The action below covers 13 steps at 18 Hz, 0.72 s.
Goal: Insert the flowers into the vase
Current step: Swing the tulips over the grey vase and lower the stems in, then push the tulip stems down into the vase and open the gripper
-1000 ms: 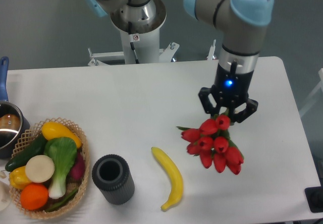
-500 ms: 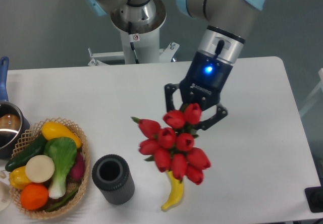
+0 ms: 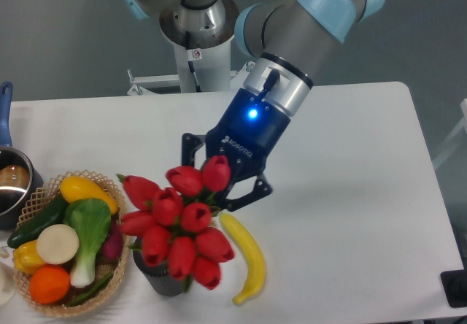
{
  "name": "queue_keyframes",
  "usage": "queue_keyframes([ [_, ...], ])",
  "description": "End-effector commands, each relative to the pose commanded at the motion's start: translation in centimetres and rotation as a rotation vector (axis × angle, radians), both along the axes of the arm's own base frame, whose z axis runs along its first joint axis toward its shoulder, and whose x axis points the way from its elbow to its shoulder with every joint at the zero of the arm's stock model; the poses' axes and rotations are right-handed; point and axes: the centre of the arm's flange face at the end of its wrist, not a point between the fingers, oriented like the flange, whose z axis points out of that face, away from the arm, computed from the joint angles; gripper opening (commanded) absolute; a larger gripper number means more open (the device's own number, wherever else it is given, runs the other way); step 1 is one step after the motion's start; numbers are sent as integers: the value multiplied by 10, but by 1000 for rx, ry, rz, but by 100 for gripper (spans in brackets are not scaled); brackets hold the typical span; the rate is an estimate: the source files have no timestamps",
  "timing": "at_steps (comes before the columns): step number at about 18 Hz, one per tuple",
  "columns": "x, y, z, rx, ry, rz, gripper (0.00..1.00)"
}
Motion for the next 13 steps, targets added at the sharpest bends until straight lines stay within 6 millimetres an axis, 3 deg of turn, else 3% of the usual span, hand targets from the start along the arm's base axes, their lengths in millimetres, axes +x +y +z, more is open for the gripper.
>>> queue_keyframes([
  [6,26,28,-19,-7,-7,-59,4],
  [8,26,34,-31,-18,-20,-68,4],
  [13,28,34,-44,-37,-36,-67,4],
])
